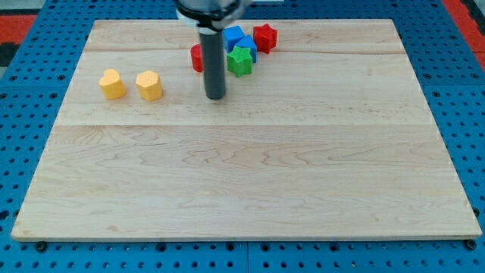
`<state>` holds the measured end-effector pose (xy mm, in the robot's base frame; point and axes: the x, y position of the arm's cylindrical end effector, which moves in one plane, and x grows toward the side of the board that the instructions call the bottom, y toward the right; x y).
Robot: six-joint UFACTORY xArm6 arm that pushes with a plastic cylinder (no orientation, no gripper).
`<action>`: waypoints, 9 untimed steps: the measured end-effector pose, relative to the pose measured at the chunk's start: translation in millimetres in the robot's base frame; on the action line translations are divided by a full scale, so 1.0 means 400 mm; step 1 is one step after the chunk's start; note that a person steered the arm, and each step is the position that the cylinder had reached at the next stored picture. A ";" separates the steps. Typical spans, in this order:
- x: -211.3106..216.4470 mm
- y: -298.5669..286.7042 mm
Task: Move the yellow heart close to the left of the green star
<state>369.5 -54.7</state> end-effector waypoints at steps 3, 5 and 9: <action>0.123 -0.049; 0.039 -0.268; 0.127 -0.342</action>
<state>420.3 -191.7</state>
